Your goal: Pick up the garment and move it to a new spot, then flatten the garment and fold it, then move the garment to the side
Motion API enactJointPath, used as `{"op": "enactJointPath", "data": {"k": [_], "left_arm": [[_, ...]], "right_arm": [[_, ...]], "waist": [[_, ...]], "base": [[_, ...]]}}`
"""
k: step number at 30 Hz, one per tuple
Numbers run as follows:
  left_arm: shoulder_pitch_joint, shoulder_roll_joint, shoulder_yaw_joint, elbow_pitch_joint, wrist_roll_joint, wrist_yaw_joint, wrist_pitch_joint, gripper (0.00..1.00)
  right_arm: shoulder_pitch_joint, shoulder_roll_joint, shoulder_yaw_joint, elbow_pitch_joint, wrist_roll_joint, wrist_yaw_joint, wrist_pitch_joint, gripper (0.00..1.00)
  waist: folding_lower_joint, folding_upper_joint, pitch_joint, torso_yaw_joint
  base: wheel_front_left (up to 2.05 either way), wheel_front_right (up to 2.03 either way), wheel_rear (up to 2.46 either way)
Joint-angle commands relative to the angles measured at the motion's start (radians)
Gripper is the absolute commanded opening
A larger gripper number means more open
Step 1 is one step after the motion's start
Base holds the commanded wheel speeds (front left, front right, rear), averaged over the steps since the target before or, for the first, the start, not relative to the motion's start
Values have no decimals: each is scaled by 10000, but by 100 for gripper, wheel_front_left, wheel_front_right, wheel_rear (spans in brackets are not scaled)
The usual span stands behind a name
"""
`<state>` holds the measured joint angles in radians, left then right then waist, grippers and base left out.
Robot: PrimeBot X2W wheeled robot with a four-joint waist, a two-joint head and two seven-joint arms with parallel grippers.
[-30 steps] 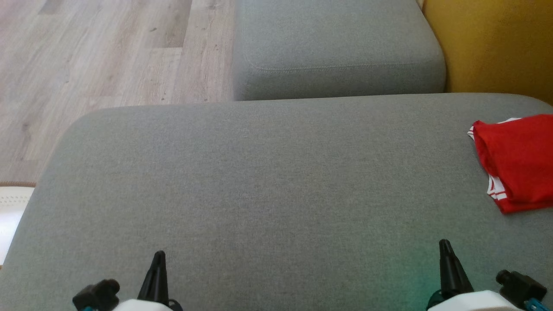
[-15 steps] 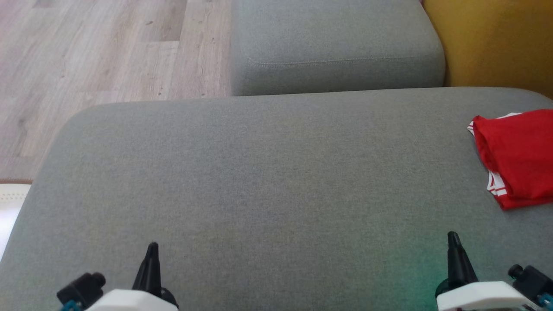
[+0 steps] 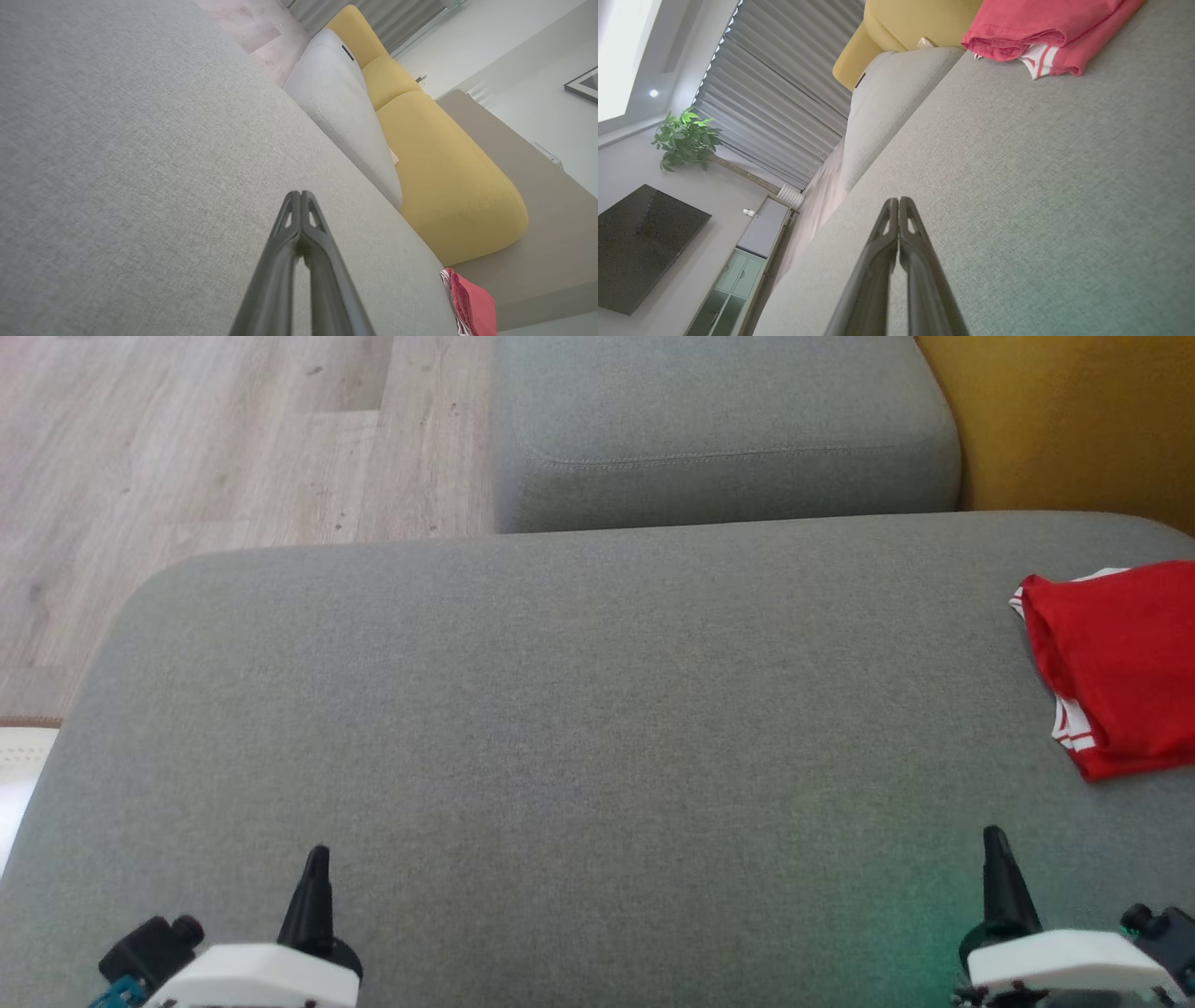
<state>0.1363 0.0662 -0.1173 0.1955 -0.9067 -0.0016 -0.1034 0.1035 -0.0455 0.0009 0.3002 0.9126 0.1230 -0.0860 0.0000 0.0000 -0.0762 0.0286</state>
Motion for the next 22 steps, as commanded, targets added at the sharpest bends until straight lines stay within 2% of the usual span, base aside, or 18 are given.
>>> {"op": "enactJointPath", "data": {"k": [1, 22], "left_arm": [[-643, 161, 250, -298, -253, -131, 65, 0], [-1244, 171, 788, -36, -2705, -527, 650, 0]], "right_arm": [[-687, -159, 45, -379, 257, 43, 58, 0], [-1168, -173, -291, -443, 2607, 55, 662, 0]], "waist": [[0, 0, 13, -5], [0, 0, 280, -101]], "base": [[0, 0, 0], [0, 0, 0]]}}
